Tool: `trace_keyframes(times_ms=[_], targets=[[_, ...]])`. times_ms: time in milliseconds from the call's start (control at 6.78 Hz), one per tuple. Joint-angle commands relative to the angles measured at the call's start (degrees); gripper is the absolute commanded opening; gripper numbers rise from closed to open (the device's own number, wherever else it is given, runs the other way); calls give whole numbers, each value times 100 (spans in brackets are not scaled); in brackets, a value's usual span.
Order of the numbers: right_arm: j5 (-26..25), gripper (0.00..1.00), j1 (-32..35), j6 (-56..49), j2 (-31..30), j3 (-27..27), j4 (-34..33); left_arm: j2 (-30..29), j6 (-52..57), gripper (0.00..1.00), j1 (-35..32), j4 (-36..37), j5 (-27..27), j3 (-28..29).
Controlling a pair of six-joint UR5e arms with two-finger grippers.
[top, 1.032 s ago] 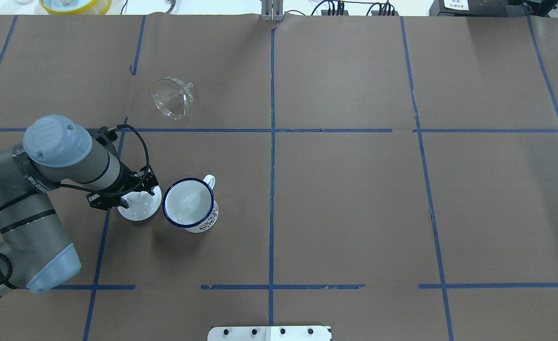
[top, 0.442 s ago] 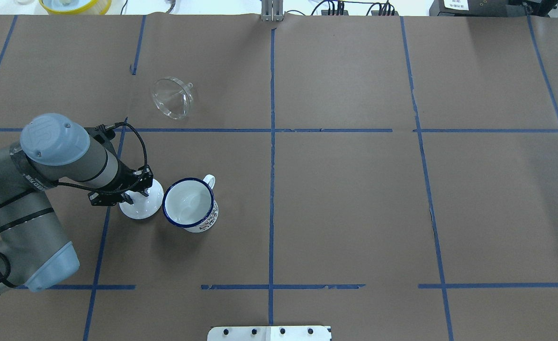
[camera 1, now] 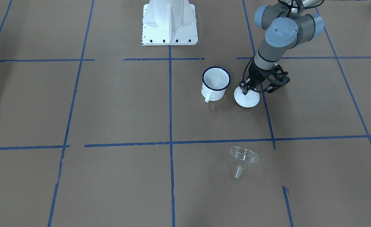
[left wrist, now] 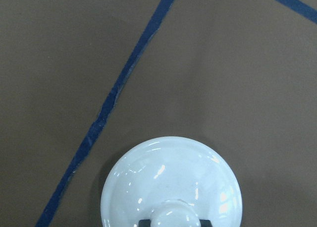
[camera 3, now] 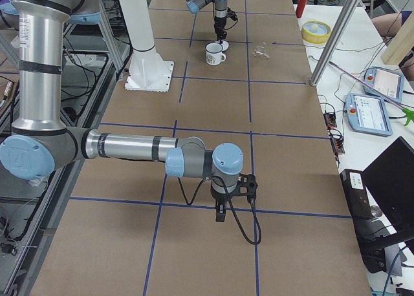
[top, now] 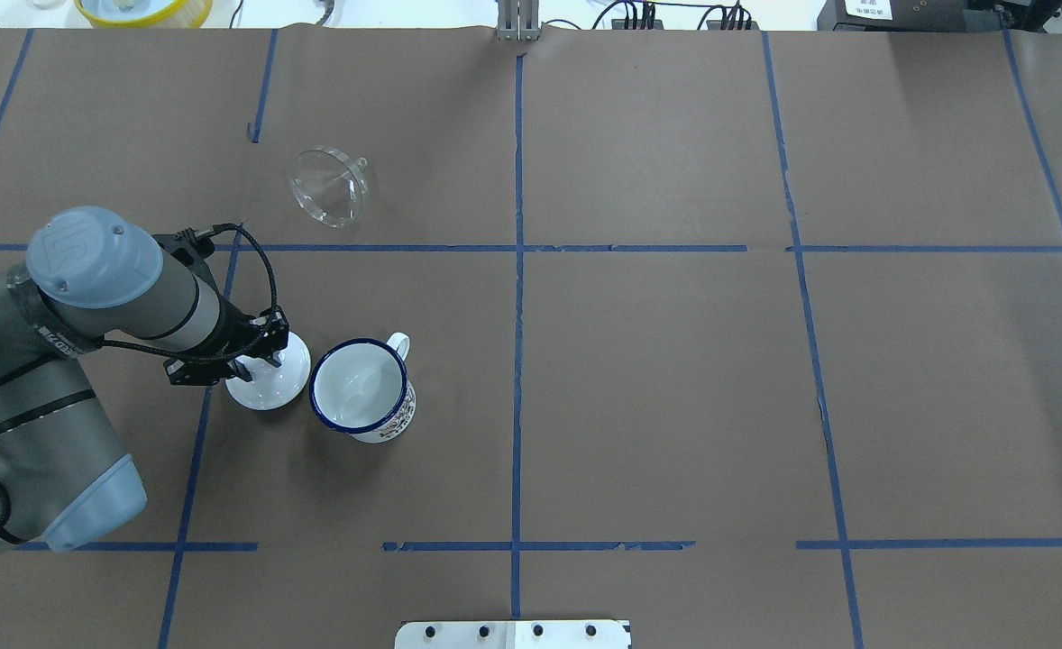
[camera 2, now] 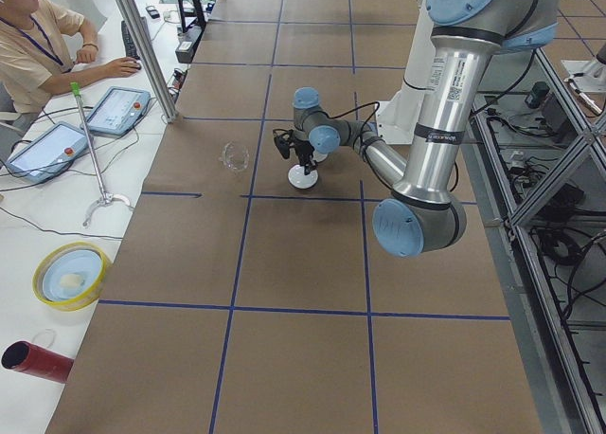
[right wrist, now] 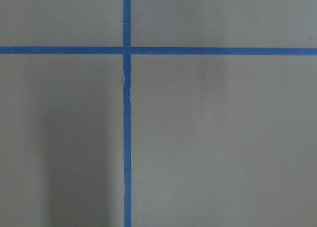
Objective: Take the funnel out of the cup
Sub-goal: 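Lift the lid and carry it over the mug with the left gripper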
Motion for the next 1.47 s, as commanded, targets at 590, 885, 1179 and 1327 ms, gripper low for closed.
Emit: trace_keyframes(times_ms=[590,885,1179,1327], targets=[[0,100,0,0,0,0,0,-1149,-401,0,69,2267,-2,-945],[0,100,0,0,0,0,0,-1456,-562,0,239,2397,-11,-901],[0,100,0,0,0,0,0,-1615,-633,0,370,2434,-2,-682],[0,100,0,0,0,0,0,-1642,-633,0,388,2416,-2,-568]])
